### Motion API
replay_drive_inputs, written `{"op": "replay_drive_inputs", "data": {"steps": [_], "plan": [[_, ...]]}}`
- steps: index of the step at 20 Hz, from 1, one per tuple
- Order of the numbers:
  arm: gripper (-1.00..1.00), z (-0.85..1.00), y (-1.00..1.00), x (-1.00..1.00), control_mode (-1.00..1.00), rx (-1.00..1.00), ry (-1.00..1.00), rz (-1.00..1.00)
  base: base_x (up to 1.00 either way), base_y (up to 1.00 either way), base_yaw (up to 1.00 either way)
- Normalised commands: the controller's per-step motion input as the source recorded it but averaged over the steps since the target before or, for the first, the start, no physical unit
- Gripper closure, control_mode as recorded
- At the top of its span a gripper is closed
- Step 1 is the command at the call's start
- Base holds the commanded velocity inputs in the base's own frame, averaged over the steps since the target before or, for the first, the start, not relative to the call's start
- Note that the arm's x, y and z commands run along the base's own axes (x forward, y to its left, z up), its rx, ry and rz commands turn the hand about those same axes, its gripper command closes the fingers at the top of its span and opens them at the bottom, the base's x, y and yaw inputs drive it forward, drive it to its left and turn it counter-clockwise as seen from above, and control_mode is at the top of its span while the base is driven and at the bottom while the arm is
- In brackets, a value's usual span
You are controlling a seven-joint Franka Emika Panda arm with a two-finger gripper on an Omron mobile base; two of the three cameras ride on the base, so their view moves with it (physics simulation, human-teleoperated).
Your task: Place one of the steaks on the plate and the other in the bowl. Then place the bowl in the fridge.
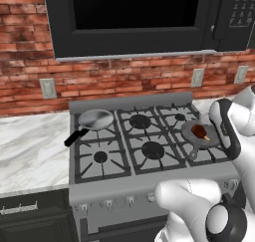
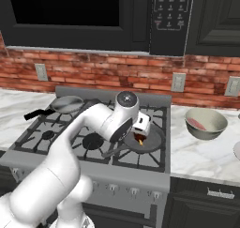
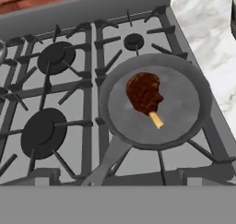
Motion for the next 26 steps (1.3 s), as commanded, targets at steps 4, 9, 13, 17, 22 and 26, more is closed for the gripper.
{"op": "replay_drive_inputs", "data": {"steps": [4,9,13,17,22,26], "plan": [[-1.00,-0.28,0.00,0.39,-1.00,0.00,0.03,0.00,0.00,0.00,0.00],[-1.00,-0.33,-0.07,0.35,-1.00,0.00,0.02,0.00,0.00,0.00,0.00],[-1.00,-0.29,-0.22,0.30,-1.00,0.00,0.00,0.01,0.00,0.00,0.00],[-1.00,-0.19,-0.18,0.31,-1.00,0.00,0.00,0.02,0.00,0.00,0.00],[-1.00,-0.22,-0.05,0.36,-1.00,0.00,0.00,0.03,0.00,0.00,0.00],[-1.00,-0.28,-0.14,0.34,-1.00,0.00,0.00,0.04,0.00,0.00,0.00]]}}
